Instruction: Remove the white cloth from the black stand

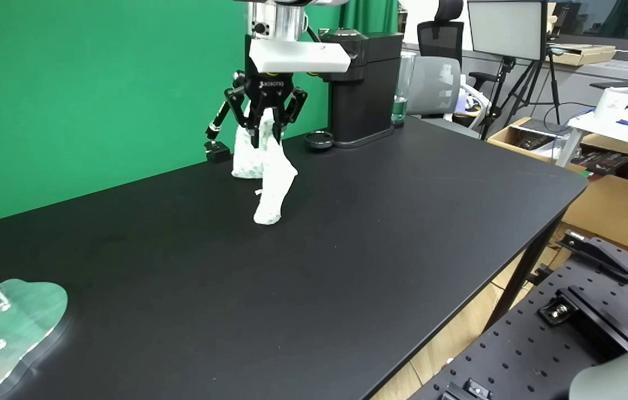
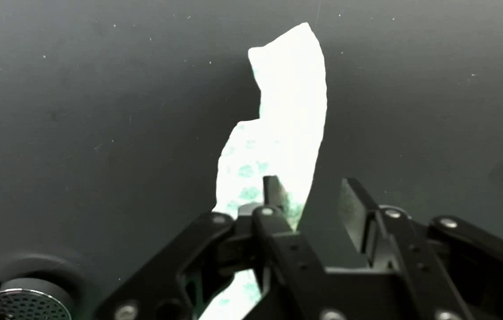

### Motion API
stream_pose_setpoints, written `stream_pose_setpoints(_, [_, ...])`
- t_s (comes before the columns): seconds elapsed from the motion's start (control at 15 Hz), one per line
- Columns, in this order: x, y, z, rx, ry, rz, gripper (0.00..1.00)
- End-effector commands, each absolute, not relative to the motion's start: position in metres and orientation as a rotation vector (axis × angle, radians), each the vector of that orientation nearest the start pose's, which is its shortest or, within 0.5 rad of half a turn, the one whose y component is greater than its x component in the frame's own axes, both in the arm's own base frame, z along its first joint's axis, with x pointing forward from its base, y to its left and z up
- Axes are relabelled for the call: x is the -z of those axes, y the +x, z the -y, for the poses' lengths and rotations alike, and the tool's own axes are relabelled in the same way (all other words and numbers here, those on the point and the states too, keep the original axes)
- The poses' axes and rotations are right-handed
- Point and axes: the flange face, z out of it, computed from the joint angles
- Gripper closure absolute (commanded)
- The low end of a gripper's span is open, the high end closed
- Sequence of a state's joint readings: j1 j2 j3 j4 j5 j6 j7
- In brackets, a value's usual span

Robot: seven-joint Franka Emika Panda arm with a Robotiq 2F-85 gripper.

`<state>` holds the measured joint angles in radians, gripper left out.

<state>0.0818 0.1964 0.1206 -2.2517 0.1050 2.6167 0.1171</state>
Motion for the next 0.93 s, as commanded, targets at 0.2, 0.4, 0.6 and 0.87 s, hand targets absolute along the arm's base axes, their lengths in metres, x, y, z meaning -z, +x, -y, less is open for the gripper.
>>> stream_pose_setpoints(0.2, [-0.309, 0.544, -0.108, 0.196, -2.963, -0.080, 1.00])
stream_pose_setpoints(0.4, [-0.324, 0.528, -0.108, 0.170, -2.939, -0.121, 1.00])
stream_pose_setpoints(0.6, [-0.338, 0.500, -0.106, 0.105, -2.938, -0.159, 1.00])
stream_pose_setpoints(0.87, [-0.348, 0.457, -0.094, 0.011, -2.947, -0.217, 1.00])
